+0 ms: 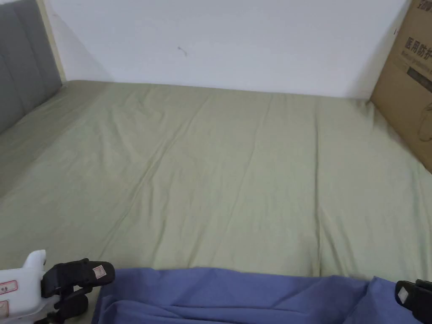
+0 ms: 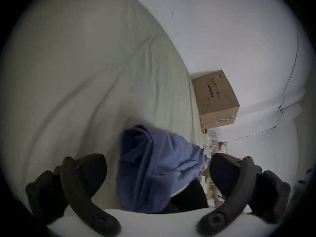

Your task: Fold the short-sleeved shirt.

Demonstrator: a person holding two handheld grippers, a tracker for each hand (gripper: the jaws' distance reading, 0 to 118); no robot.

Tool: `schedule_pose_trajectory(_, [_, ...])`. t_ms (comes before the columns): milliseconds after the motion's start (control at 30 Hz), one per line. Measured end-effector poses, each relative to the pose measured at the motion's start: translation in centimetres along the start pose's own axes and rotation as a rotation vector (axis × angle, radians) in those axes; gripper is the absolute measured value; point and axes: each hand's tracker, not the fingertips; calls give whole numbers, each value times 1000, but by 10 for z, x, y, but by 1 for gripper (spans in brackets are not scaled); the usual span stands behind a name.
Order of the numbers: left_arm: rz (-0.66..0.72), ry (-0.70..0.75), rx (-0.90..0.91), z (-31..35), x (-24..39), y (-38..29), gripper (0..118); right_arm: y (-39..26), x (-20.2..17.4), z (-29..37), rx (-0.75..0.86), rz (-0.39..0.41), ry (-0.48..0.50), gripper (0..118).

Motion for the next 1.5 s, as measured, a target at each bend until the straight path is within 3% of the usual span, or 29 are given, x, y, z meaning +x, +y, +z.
schedule_pose_trajectory(100, [64, -133, -54, -33, -14, -9, 118, 2, -10, -4, -13, 27, -1, 0])
schedule_pose_trajectory(133, [61, -219, -58, -39, -12, -10, 109, 3, -12, -4, -17, 33, 1, 0])
schedule_pose_trajectory(167, [95, -308, -101, -49, -12, -11, 82, 5, -13, -4, -21, 37, 1, 0])
schedule_pose_trajectory(200, [119, -341, -135, -59, -12, -13, 31, 7, -13, -4, -23, 37, 2, 0])
schedule_pose_trajectory(233, [110, -322, -146, -66, -11, -15, 6, 9, -11, -3, -24, 34, 4, 0])
schedule_pose_trajectory(300, [25, -162, -89, -70, -14, -16, 6, 12, -10, 0, -19, 19, 16, 0])
schedule_pose_trajectory(367, [52, 84, -86, -79, -34, -18, 6, 13, -6, 1, -18, 12, 24, 0])
schedule_pose_trajectory(400, [111, -139, -53, -75, -28, -20, 6, 13, -5, 1, -21, 14, 24, 0])
schedule_pose_trajectory(500, [-57, 51, -35, -67, 6, -23, 6, 11, -1, -1, -35, 36, 10, 0])
schedule_pose_trajectory(633, [-332, 199, 190, -24, 80, -34, 6, 8, 6, 4, -26, -2, 27, 0])
schedule_pose_trajectory(800, [-772, 933, 320, -14, 158, -51, 6, 7, 6, 10, -1, 6, 28, 0])
schedule_pose_trajectory(833, [-792, 930, 306, -16, 162, -53, 6, 7, 7, 11, 5, -6, 51, 0])
schedule_pose_trajectory(900, [-694, 714, 198, -31, 163, -46, 6, 5, 12, 12, 8, -17, 71, 0])
schedule_pose_trajectory(1067, [-489, 398, -22, -108, 189, -59, 10, 2, 14, 24, 36, 15, 51, 0])
schedule_pose_trajectory(1100, [-443, 345, -68, -126, 192, -62, 19, 2, 15, 25, 37, 20, 56, 0])
schedule_pose_trajectory(1233, [-370, 308, -233, -195, 192, -75, 107, -1, 18, 31, 35, 20, 58, 0])
schedule_pose_trajectory(1433, [-379, 322, -262, -200, 199, -77, 105, -5, 26, 34, 28, -6, 65, 0])
schedule_pose_trajectory(1467, [-389, 319, -245, -188, 201, -74, 97, -6, 27, 34, 28, -5, 64, 0])
schedule_pose_trajectory(1500, [-406, 333, -211, -176, 203, -69, 78, -6, 29, 33, 29, -6, 63, 0])
